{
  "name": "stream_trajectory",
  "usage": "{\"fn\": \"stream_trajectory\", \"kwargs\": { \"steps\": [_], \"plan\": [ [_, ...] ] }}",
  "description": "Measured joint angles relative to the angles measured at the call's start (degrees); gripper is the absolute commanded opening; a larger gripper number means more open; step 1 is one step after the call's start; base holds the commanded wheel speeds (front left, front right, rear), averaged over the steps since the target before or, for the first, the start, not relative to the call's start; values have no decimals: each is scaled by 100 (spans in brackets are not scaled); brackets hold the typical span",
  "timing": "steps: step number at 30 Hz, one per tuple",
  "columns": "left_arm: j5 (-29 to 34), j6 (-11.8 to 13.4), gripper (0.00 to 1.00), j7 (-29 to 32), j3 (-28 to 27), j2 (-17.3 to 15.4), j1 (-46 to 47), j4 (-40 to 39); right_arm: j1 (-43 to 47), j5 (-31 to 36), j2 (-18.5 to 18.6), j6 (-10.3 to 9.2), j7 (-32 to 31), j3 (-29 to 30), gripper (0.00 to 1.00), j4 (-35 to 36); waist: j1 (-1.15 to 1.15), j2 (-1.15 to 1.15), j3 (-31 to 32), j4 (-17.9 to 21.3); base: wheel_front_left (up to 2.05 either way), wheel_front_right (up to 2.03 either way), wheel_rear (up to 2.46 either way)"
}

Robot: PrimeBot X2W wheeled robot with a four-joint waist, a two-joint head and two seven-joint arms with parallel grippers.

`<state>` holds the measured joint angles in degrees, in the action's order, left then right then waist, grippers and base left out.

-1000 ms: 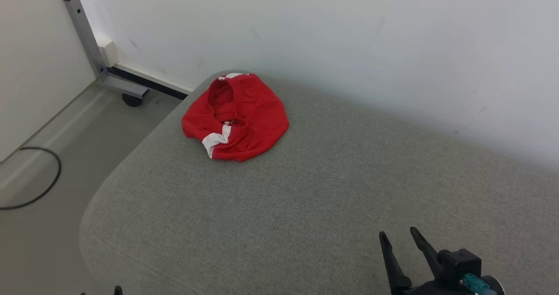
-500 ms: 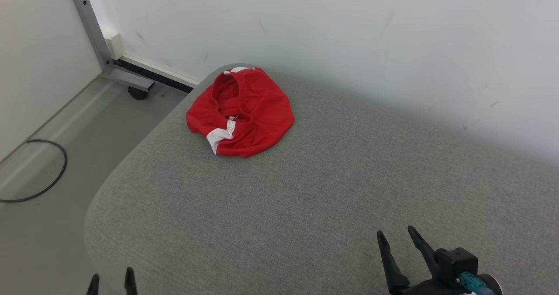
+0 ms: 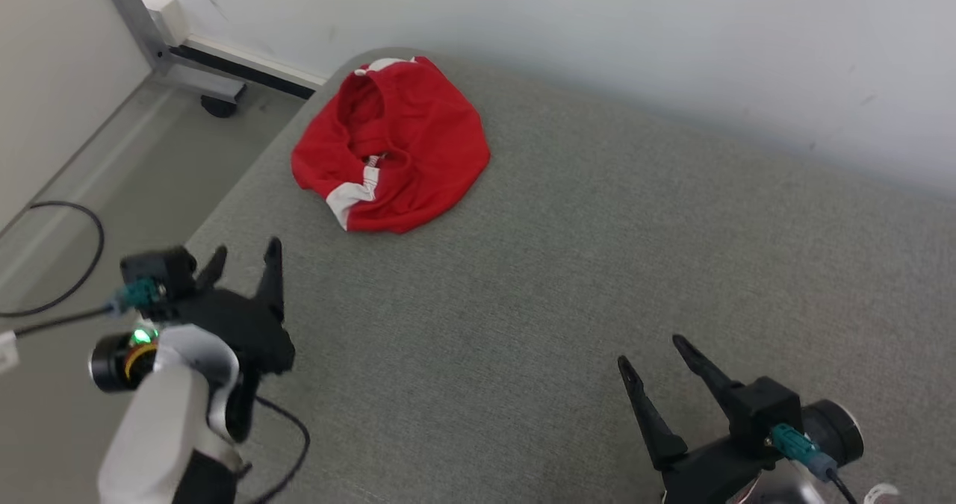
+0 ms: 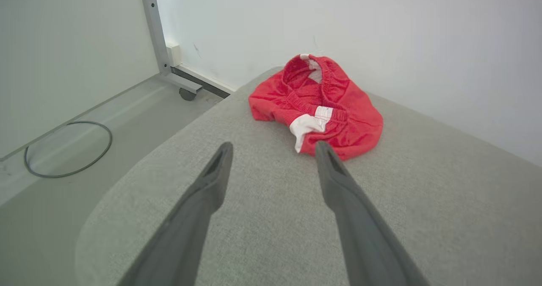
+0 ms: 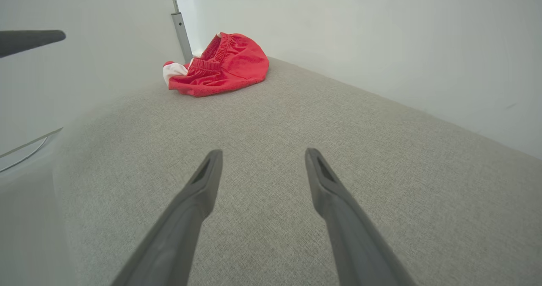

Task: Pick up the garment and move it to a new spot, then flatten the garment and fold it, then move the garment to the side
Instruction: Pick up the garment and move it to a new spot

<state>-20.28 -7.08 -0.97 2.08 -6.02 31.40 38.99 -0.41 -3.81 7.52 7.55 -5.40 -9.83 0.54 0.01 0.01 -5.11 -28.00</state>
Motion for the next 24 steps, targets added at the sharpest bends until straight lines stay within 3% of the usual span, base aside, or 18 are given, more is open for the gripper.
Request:
{"fn": "stream_trajectory", "kwargs": {
  "steps": [10, 18, 24],
  "plan": [
    [-494, 27, 100, 556, -375, -383, 1956, 1604, -222, -11, 642, 0, -724, -154, 100, 1224, 1, 1, -957, 723, 0, 0, 0],
    [-457, 82, 100, 939, -242, -547, 2532, 2408, 74, 46, 818, 0, -1024, 124, 100, 1970, 2, 1, -1722, 1358, 0, 0, 0],
    [-444, 676, 100, 861, -325, -751, 2731, 2836, 132, 45, 793, 0, -1038, 70, 100, 2108, 0, 0, -2067, 1799, 0, 0, 0]
  ]
}}
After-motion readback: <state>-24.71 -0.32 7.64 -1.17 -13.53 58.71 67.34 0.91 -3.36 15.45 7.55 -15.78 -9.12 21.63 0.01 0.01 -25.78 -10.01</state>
